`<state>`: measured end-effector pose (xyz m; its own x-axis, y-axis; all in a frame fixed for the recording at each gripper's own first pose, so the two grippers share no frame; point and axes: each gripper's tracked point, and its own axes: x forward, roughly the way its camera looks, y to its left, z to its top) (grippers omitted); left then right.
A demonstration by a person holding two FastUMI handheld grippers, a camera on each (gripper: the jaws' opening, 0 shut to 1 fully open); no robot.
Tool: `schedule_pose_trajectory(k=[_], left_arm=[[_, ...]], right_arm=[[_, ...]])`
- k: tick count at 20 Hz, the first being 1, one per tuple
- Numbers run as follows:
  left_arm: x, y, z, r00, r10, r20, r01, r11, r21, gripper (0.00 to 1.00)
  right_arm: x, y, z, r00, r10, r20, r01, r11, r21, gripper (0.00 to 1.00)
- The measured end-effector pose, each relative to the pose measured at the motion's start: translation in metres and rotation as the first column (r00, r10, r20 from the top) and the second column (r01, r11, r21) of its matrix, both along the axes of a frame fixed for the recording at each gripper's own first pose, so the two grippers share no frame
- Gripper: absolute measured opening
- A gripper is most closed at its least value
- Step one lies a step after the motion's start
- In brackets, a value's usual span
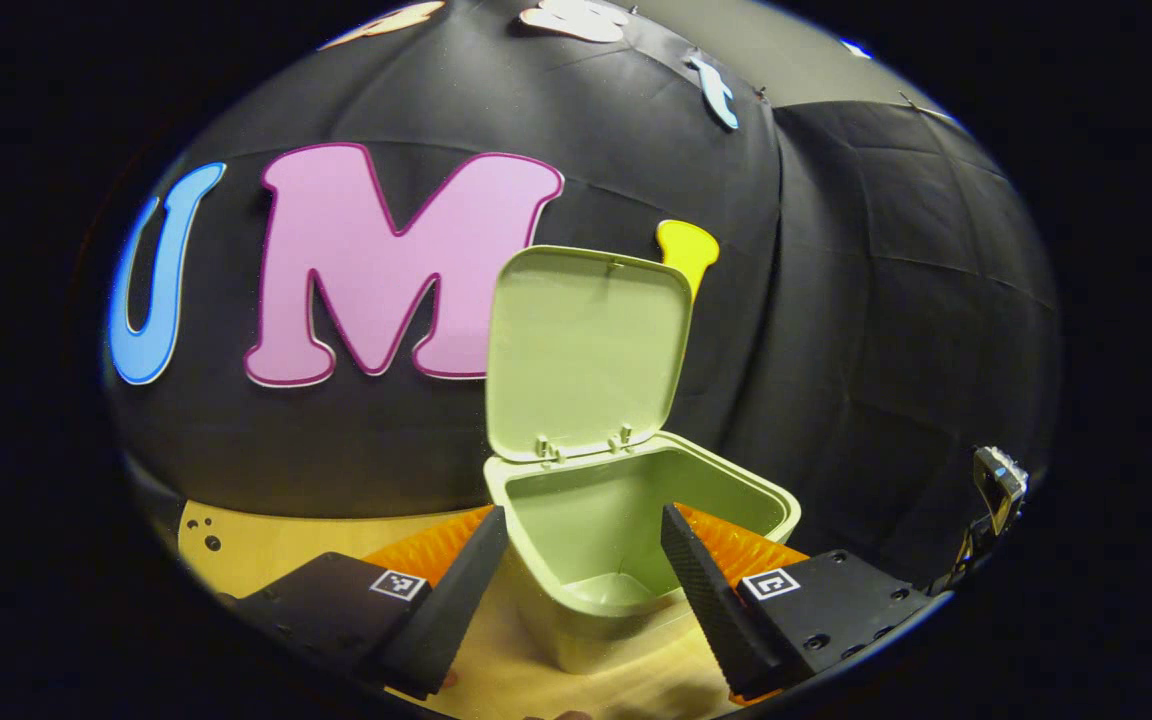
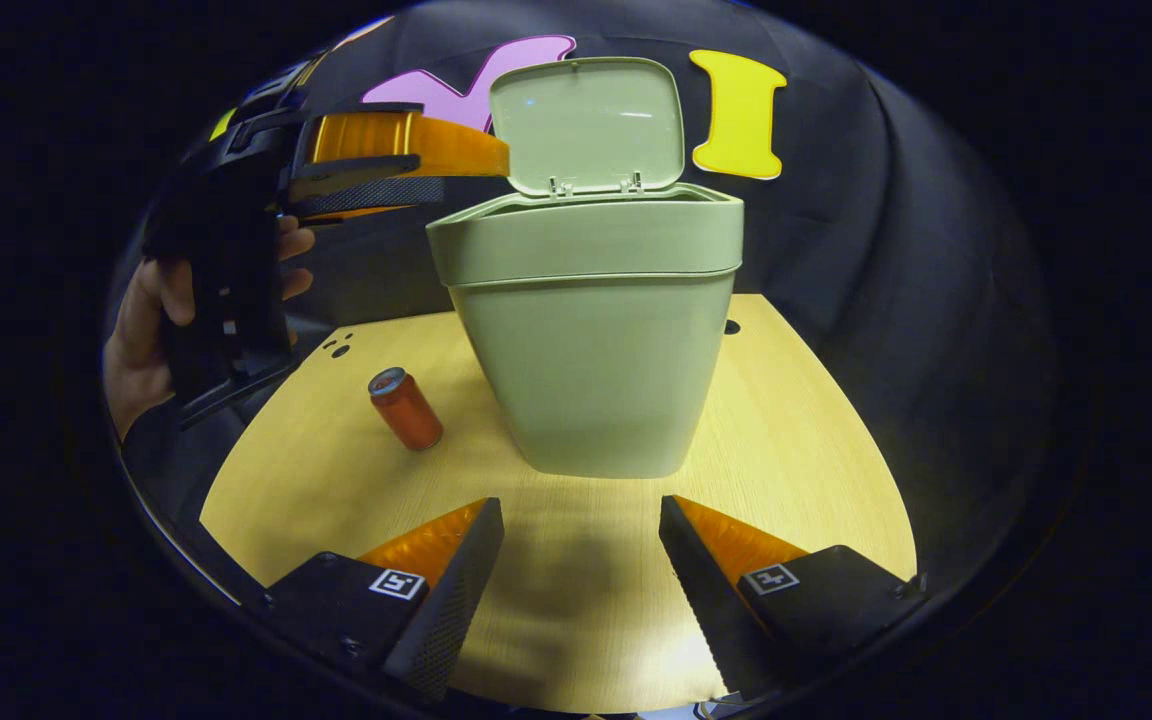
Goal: Press the lid of the desktop garbage bin to open it, pick up the crumpled paper on the desktop and throw it into the bin, then pick up the pop can on the desktop and drop it into the bin, and finally close the garbage bin lid.
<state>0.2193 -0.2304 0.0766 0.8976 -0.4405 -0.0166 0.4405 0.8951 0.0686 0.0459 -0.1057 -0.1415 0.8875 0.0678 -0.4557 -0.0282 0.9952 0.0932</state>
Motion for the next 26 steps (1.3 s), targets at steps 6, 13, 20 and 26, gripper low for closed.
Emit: schedule_pose_trajectory(k=[6,13,20,26], left_arm=[[-0.014,0.077,-0.006,0.988,0.152,0.002,-0.152,0.988,-0.016,0.99],[-0.056,0.179,-0.037,0.943,0.331,-0.044,-0.331,0.944,0.0,0.99],[-0.113,0.26,-0.073,0.871,0.475,-0.124,-0.48,0.877,-0.012,0.99],[-0.167,0.318,-0.105,0.785,0.588,-0.196,-0.602,0.799,-0.015,0.99]], right_arm=[[0.006,0.026,0.0,0.999,0.045,-0.007,-0.045,0.999,0.0,0.99],[0.028,0.08,-0.001,0.988,0.154,0.003,-0.154,0.988,-0.026,0.99],[0.06,0.14,-0.006,0.963,0.269,0.002,-0.269,0.962,-0.049,0.99],[0.103,0.182,-0.011,0.936,0.351,-0.003,-0.35,0.933,-0.087,0.99]])
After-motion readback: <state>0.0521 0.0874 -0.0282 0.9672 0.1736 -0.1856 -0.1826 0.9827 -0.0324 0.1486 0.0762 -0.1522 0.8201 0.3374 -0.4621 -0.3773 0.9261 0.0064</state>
